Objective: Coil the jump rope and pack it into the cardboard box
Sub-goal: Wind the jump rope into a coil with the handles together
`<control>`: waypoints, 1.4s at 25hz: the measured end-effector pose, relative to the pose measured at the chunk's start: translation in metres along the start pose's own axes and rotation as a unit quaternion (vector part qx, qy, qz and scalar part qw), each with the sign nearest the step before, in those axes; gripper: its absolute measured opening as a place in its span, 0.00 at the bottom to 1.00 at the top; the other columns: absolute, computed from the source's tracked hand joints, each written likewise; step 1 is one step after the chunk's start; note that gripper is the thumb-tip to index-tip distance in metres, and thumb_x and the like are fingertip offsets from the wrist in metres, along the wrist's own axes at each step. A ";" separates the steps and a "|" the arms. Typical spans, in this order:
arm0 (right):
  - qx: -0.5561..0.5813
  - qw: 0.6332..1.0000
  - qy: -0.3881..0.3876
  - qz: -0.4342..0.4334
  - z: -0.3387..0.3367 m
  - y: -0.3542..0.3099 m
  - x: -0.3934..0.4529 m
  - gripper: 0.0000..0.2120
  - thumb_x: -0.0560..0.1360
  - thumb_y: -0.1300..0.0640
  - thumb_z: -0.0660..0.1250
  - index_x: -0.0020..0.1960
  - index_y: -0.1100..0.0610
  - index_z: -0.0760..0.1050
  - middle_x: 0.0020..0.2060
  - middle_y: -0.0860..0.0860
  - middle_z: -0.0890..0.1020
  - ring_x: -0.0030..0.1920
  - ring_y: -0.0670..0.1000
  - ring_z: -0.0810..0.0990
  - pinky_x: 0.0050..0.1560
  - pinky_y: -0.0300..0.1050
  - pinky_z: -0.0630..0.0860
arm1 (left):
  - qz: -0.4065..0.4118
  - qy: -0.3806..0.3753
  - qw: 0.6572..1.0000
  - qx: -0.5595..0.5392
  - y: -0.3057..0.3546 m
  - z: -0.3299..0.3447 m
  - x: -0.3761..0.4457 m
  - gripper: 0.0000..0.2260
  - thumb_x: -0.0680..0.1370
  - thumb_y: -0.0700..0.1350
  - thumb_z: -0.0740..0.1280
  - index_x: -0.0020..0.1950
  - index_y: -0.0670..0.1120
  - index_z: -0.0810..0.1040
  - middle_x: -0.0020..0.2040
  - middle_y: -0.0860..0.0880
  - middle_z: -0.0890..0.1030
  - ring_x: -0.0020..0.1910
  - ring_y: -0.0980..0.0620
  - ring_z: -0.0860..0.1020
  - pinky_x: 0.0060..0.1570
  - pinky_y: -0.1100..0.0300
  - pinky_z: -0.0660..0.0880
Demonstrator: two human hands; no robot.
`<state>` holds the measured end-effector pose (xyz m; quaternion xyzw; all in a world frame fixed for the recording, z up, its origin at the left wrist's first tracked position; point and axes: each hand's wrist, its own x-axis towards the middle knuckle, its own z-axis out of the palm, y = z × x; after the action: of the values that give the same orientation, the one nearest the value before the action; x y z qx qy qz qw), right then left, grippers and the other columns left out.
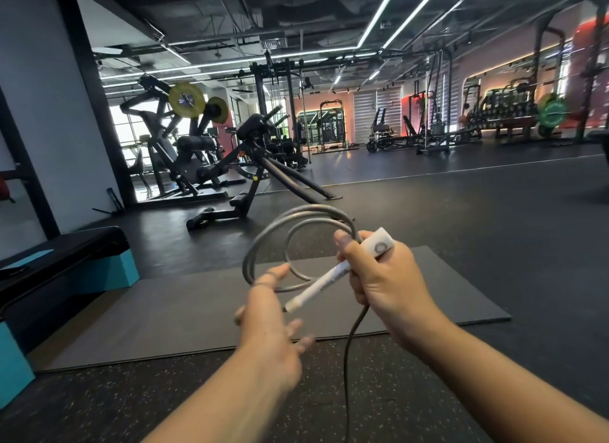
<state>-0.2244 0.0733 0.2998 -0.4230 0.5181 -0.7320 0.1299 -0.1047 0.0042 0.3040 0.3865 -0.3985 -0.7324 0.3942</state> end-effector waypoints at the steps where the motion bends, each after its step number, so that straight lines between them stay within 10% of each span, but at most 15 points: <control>1: -0.066 0.998 -0.015 -0.002 -0.006 -0.004 0.004 0.18 0.78 0.50 0.71 0.32 0.55 0.77 0.21 0.47 0.68 0.22 0.46 0.64 0.27 0.42 0.62 | 0.075 0.039 0.994 0.065 0.004 -0.008 -0.001 0.33 0.72 0.48 0.73 0.75 0.52 0.65 0.73 0.45 0.69 0.69 0.42 0.71 0.67 0.40 0.69; 3: -0.255 0.964 -0.067 -0.020 -0.016 -0.011 0.011 0.18 0.78 0.49 0.70 0.31 0.53 0.77 0.21 0.44 0.72 0.23 0.43 0.68 0.28 0.41 0.64 | 0.382 0.001 0.889 0.253 0.021 -0.021 -0.009 0.40 0.72 0.42 0.73 0.79 0.56 0.56 0.80 0.53 0.59 0.77 0.52 0.60 0.74 0.45 0.61; 5: -0.384 0.917 -0.095 -0.051 -0.019 -0.018 0.015 0.18 0.76 0.47 0.70 0.32 0.54 0.75 0.25 0.46 0.76 0.27 0.44 0.72 0.30 0.43 0.66 | 0.626 -0.112 0.646 0.423 0.046 -0.015 -0.019 0.35 0.74 0.42 0.70 0.79 0.54 0.60 0.80 0.55 0.60 0.79 0.57 0.57 0.77 0.51 0.56; 7: -0.473 0.868 -0.130 -0.072 -0.018 -0.028 0.016 0.14 0.74 0.45 0.66 0.37 0.55 0.76 0.32 0.50 0.81 0.33 0.48 0.77 0.35 0.46 0.71 | 0.656 -0.215 0.471 0.549 0.062 0.009 -0.025 0.25 0.80 0.50 0.63 0.77 0.52 0.66 0.76 0.53 0.70 0.75 0.57 0.65 0.75 0.53 0.60; 8: -0.531 0.828 -0.156 -0.088 -0.016 -0.033 0.015 0.13 0.74 0.46 0.64 0.42 0.56 0.77 0.38 0.50 0.82 0.40 0.51 0.81 0.40 0.47 0.74 | 0.619 -0.243 0.442 0.602 0.064 0.021 -0.022 0.20 0.83 0.54 0.57 0.75 0.52 0.68 0.71 0.52 0.76 0.70 0.54 0.71 0.71 0.52 0.65; 10: -0.559 0.804 -0.185 -0.088 -0.011 -0.044 0.013 0.04 0.76 0.53 0.65 0.45 0.52 0.78 0.42 0.47 0.80 0.47 0.54 0.82 0.46 0.48 0.76 | 0.511 -0.260 0.458 0.679 0.063 0.036 -0.014 0.19 0.84 0.61 0.49 0.62 0.52 0.73 0.53 0.50 0.82 0.55 0.48 0.78 0.58 0.47 0.73; 13: -0.440 0.885 -0.142 -0.057 -0.012 -0.049 0.011 0.09 0.69 0.47 0.70 0.39 0.52 0.81 0.37 0.53 0.85 0.42 0.57 0.84 0.43 0.53 0.81 | 0.455 -0.267 0.525 0.668 0.059 0.036 0.004 0.21 0.83 0.63 0.48 0.54 0.50 0.72 0.39 0.50 0.79 0.42 0.50 0.77 0.44 0.51 0.73; 21: -0.282 0.931 -0.228 0.038 -0.026 -0.043 0.009 0.13 0.75 0.47 0.74 0.43 0.57 0.80 0.32 0.45 0.74 0.34 0.44 0.71 0.38 0.42 0.68 | 0.542 -0.251 0.595 0.538 0.054 0.023 0.014 0.20 0.84 0.56 0.53 0.49 0.45 0.77 0.37 0.47 0.82 0.38 0.48 0.79 0.42 0.50 0.73; 26: -0.366 0.880 -0.301 0.014 -0.026 -0.040 0.011 0.15 0.80 0.46 0.68 0.46 0.58 0.81 0.36 0.49 0.86 0.34 0.45 0.79 0.41 0.42 0.73 | 0.407 -0.279 0.621 0.609 0.069 0.017 0.009 0.08 0.82 0.46 0.58 0.48 0.47 0.74 0.30 0.53 0.79 0.31 0.54 0.76 0.33 0.60 0.71; 30: -0.478 0.821 -0.309 -0.051 -0.017 -0.038 0.012 0.12 0.79 0.45 0.68 0.50 0.54 0.81 0.36 0.47 0.82 0.34 0.44 0.76 0.36 0.40 0.71 | 0.317 -0.253 0.516 0.754 0.085 0.041 -0.005 0.13 0.82 0.53 0.55 0.49 0.46 0.75 0.43 0.48 0.79 0.39 0.52 0.74 0.37 0.55 0.67; 35: -0.399 0.860 -0.314 -0.058 -0.032 -0.046 0.012 0.11 0.74 0.39 0.72 0.44 0.45 0.82 0.33 0.49 0.82 0.34 0.45 0.78 0.37 0.46 0.74 | 0.313 -0.339 0.471 0.752 0.081 0.026 -0.004 0.17 0.83 0.62 0.54 0.56 0.48 0.68 0.38 0.52 0.79 0.35 0.54 0.75 0.35 0.59 0.68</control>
<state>-0.2439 0.1064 0.3423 -0.6751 0.6720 -0.2976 0.0635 -0.1041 -0.0146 0.3867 0.1057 -0.9929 -0.0534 -0.0108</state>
